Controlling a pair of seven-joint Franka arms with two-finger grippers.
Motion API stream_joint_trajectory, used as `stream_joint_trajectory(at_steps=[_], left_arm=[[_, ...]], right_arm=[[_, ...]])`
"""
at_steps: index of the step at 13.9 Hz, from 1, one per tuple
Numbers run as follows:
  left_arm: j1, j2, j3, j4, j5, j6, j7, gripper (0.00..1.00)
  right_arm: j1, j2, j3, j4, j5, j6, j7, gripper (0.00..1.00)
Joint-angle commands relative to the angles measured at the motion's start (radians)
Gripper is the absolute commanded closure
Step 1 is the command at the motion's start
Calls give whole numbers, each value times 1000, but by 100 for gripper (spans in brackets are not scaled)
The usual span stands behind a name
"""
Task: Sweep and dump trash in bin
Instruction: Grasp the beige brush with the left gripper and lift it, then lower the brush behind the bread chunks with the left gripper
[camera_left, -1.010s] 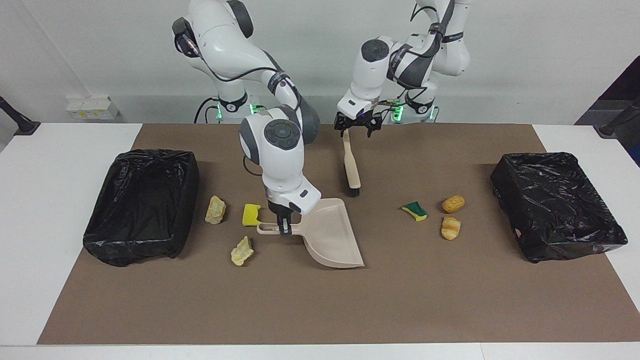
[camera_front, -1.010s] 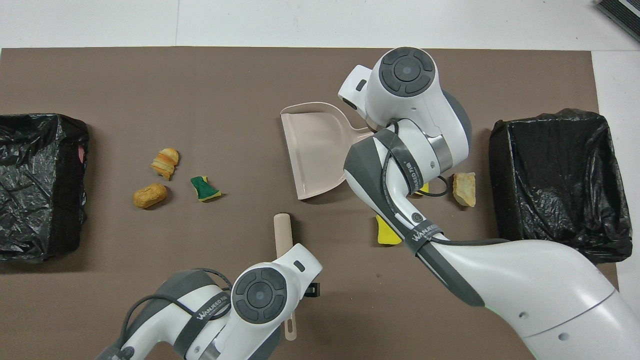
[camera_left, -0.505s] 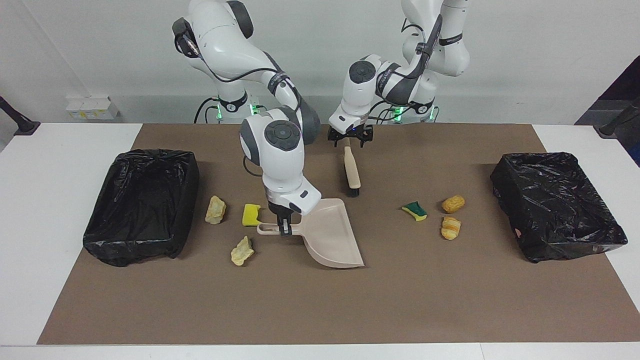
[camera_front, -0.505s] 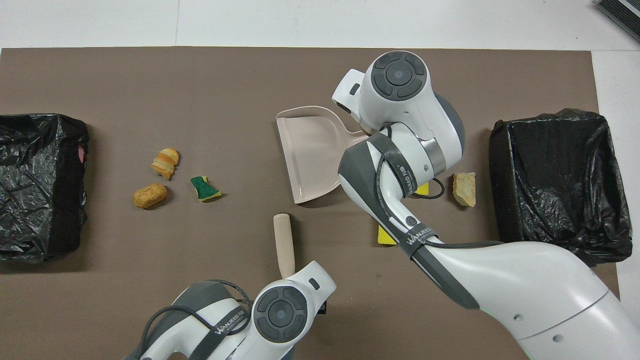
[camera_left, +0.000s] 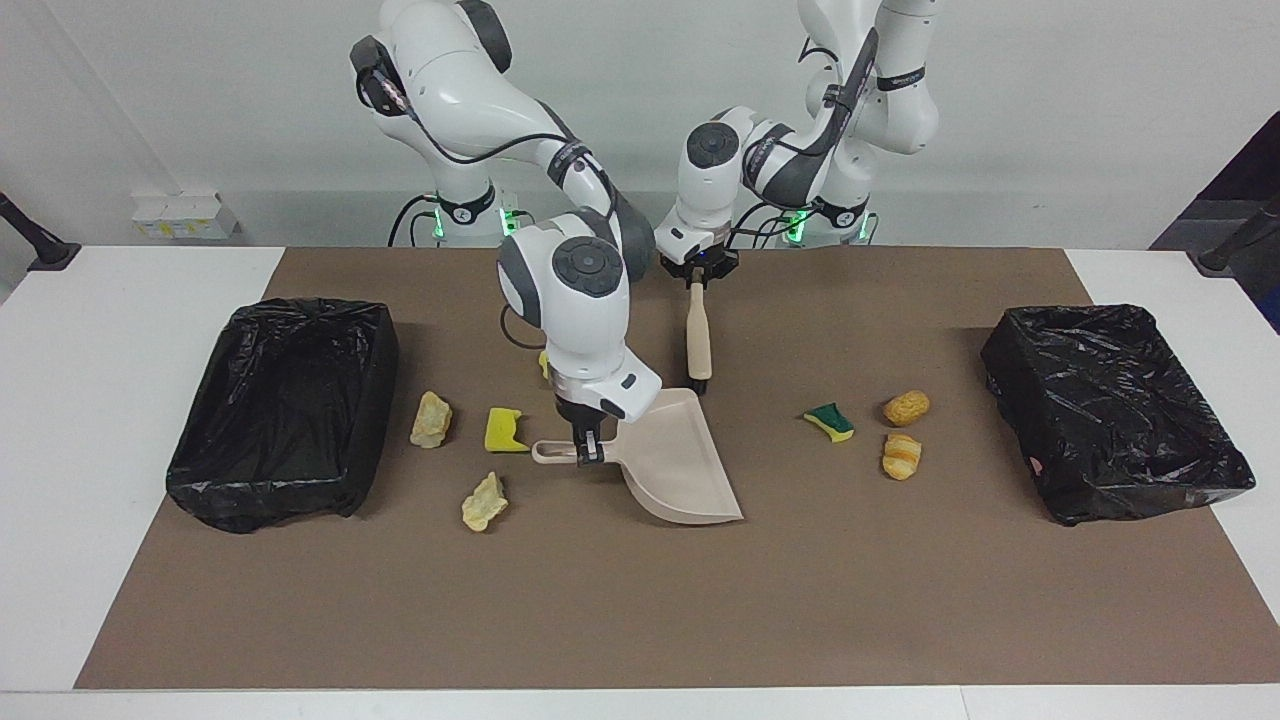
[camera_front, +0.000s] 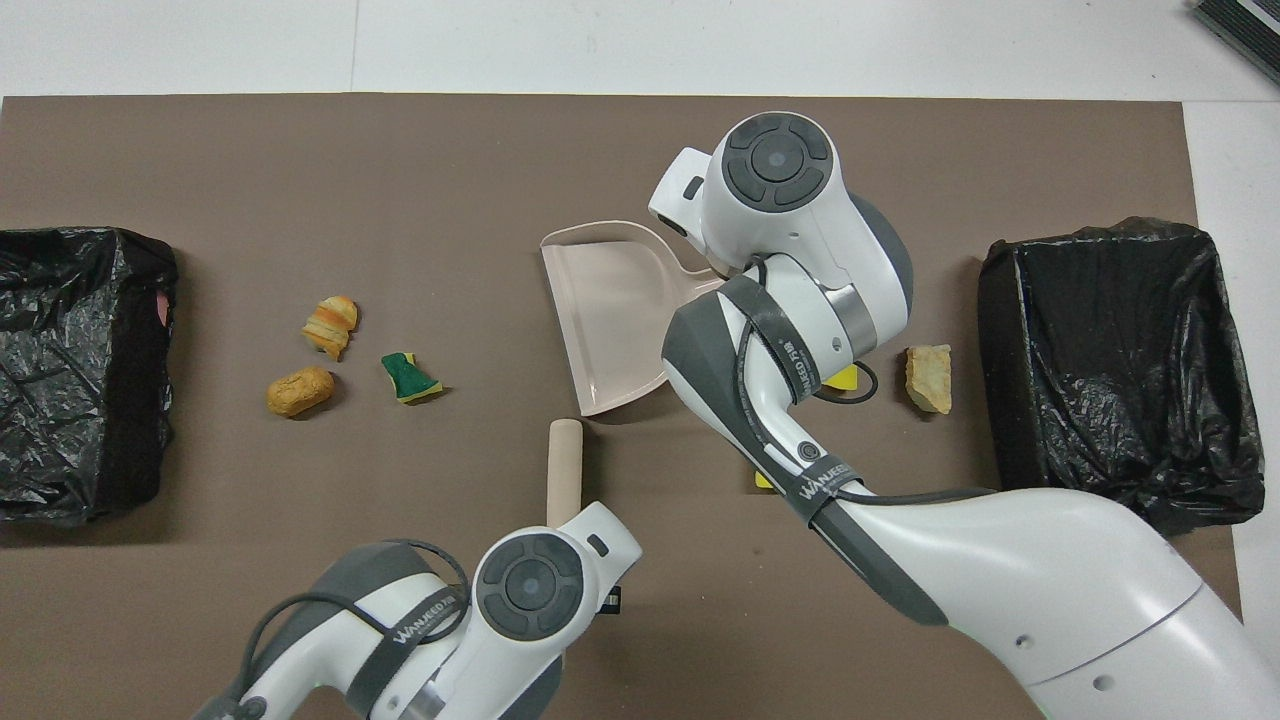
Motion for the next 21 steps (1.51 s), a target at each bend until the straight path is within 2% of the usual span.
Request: stream_joint_trajectory(at_steps=[1, 4, 8, 10, 14, 17, 21], left_arm=[[130, -95, 4, 34, 1, -156, 75, 100], [329, -215, 6, 36, 1, -262, 142, 100], [622, -218, 10, 42, 1, -267, 389, 100], [725, -213, 12, 41, 1, -259, 485, 100], [862, -198, 12, 39, 6, -232, 599, 100], [937, -123, 12, 38, 33, -164, 613, 100], [928, -45, 10, 31, 40, -106, 605, 100]], right_arm=[[-7, -16, 7, -14, 0, 0, 9, 100], [-2, -14, 7, -14, -1, 3, 33, 100], [-2, -14, 7, -14, 3, 8, 46, 100], [1, -14, 11, -14, 11, 6, 72, 100], [56, -2, 18, -5, 20, -4, 194, 100], [89, 5, 18, -4, 20, -30, 315, 100], [103, 18, 18, -8, 22, -18, 386, 100]])
